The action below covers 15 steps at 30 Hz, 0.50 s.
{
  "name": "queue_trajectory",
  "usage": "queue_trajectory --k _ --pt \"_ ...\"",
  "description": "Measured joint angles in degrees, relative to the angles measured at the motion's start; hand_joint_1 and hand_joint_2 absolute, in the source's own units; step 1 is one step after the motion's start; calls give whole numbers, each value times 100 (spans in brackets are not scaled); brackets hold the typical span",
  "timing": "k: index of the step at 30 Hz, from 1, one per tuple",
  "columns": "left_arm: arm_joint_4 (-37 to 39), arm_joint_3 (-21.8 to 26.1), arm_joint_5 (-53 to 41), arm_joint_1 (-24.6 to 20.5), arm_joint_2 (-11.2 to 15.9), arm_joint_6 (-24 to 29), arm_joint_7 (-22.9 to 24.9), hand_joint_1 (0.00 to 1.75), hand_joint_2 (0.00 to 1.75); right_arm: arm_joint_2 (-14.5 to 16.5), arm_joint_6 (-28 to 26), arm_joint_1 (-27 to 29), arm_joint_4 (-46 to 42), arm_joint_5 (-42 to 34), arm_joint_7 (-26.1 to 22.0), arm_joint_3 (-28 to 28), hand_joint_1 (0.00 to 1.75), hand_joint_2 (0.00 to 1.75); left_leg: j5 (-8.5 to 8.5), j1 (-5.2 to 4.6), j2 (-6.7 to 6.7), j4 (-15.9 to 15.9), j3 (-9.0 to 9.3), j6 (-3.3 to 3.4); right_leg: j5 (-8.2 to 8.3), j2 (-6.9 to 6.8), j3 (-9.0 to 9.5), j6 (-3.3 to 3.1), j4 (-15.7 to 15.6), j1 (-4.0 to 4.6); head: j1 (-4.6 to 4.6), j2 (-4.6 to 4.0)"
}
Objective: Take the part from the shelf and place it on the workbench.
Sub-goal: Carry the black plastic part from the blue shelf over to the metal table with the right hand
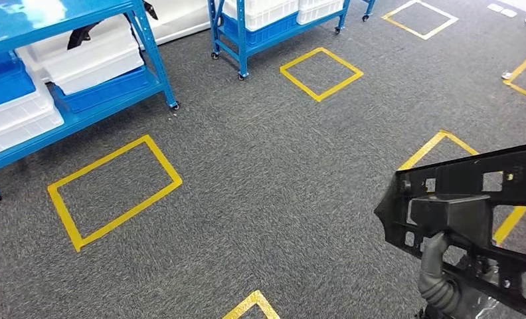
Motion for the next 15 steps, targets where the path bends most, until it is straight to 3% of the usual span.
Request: queue_trajectory --k 1,2,4,6,7,9,10,12,14,15 --pt "0 5 -17 3 -5 -1 11 0 175 -80 4 26 -66 -26 46 -83 175 175 -2 -11 78 4 -6 1 -49 -22 -69 7 192 0 1 0" --pt "0 10 -34 4 -12 -2 27 0 175 -145 16 59 -127 -56 91 -166 175 175 -6 -18 154 7 -8 1 7 -41 -31 8 175 1 1 0" --pt "0 17 -79 1 -26 -10 74 0 175 -246 72 147 -252 -125 169 -320 175 175 -25 -25 285 21 2 -15 316 -171 353 -9 -430 7 1 1" --pt "1 16 -153 -2 -38 -44 124 0 175 -309 159 242 -382 -192 209 -456 175 175 -72 -56 385 61 15 -63 510 -422 750 -67 -1112 47 1 2" --pt "1 12 -200 -4 -42 -68 148 0 175 -326 201 290 -440 -220 217 -520 175 175 -95 -71 431 79 27 -91 533 -487 840 -102 -1278 67 -3 1" --pt "2 -9 -294 -10 -37 -105 181 0 175 -335 272 380 -522 -264 225 -622 175 175 -123 -87 534 90 60 -142 536 -402 839 -170 -1325 80 -14 0" --pt "1 -23 -330 -16 -30 -114 193 0 175 -335 299 431 -553 -279 226 -660 175 175 -152 -78 524 107 69 -174 545 -334 833 -203 -1332 70 -16 0" --pt "1 -50 -371 -19 -19 -123 203 0 175 -335 332 493 -602 -294 225 -705 175 175 -361 -56 295 350 -18 -240 579 -213 819 -270 -1353 36 -32 0" --pt "2 -67 -392 -8 -15 -129 203 0 175 -334 352 522 -635 -291 217 -731 175 175 -759 -36 5 1016 -307 -279 605 -89 787 -313 -1354 34 -51 1" --pt "2 -72 -397 2 -14 -127 198 0 175 -332 369 542 -642 -283 210 -746 175 175 -927 -33 -51 1402 -478 -285 612 -19 769 -324 -1349 41 -54 1"
